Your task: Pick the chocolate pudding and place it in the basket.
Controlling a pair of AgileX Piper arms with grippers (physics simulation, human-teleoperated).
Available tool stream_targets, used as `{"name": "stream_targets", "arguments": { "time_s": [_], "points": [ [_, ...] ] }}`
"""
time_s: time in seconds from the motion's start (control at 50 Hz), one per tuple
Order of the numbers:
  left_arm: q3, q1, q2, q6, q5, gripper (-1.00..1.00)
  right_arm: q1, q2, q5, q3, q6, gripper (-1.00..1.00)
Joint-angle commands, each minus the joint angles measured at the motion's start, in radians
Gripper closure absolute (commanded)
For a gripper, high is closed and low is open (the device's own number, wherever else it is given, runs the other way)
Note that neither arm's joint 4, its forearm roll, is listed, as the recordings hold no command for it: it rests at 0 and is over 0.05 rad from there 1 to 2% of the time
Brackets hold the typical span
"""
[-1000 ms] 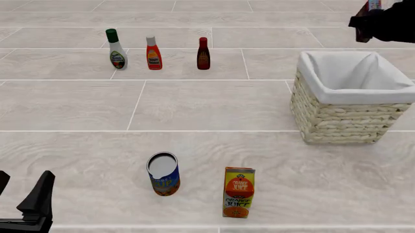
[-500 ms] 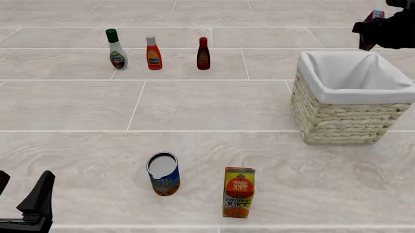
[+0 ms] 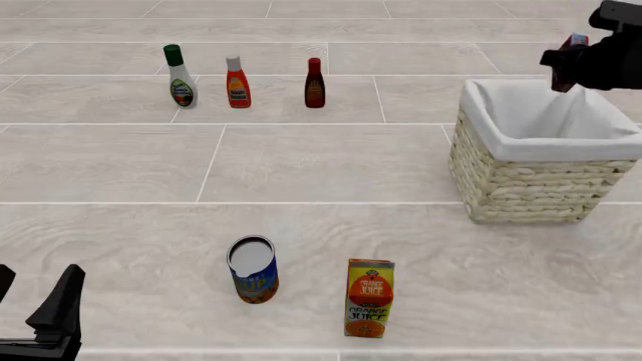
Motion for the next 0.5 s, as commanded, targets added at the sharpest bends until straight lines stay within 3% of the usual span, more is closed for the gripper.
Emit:
{"name": "stream_targets", "arguments": {
  "time_s": [0.02,0.5],
  "points": [
    [0.000,0.000,0.000,0.000,0.000,-1.00,-0.008,0.015,-0.017,0.016,0.009,1.00],
    [0.000,0.000,0.000,0.000,0.000,-1.00,-0.017,0.032,-0.059,0.074,-0.002,1.00]
  ]
}}
